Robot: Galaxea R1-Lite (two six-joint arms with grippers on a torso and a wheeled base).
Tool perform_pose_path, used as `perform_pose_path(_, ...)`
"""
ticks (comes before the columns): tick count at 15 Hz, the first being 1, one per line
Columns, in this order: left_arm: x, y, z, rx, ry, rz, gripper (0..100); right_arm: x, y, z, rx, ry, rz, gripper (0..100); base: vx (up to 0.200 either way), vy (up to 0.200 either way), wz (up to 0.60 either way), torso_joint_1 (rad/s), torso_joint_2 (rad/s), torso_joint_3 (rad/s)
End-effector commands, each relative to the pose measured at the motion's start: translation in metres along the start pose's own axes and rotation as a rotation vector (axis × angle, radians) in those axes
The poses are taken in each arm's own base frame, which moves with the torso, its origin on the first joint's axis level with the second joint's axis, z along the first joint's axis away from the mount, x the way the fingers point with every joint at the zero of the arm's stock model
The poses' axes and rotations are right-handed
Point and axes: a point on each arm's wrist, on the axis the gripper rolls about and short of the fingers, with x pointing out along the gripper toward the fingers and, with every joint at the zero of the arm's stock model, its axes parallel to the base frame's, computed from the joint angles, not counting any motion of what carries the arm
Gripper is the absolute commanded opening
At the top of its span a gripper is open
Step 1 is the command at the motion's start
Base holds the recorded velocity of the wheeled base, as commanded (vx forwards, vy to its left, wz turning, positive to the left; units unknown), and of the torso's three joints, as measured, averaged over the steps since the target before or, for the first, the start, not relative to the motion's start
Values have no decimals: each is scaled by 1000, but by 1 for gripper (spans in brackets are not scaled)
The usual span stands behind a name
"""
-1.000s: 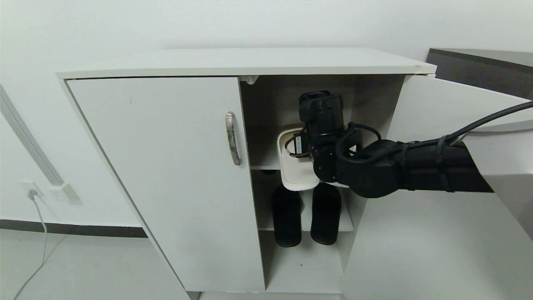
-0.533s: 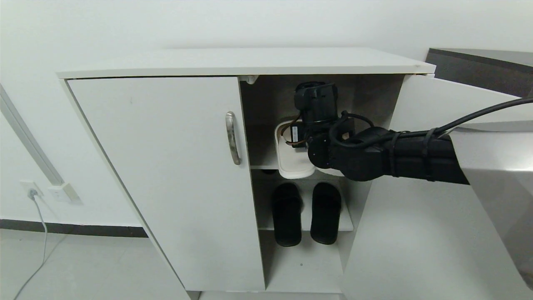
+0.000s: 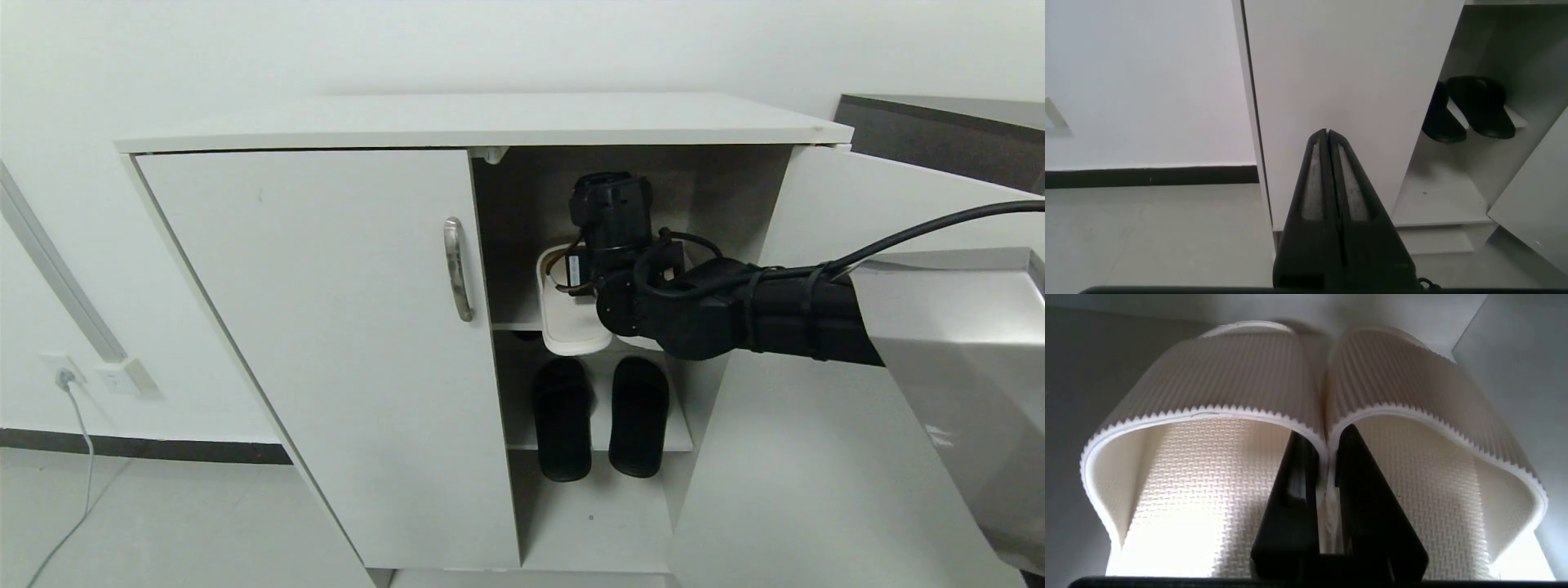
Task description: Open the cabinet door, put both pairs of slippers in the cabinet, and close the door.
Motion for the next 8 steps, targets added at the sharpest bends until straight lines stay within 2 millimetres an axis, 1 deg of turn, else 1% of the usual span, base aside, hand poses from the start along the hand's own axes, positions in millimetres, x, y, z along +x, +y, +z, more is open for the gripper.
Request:
perform_pose_path(1, 0, 0, 0, 0, 1, 0, 0, 1, 1, -2, -2, 3, -1, 0, 0, 0, 0, 0, 0, 0)
perform_pose_path(8, 0, 0, 0, 0, 1, 0, 0, 5, 2, -9, -10, 15, -4, 0, 0, 0, 0, 0, 0, 0)
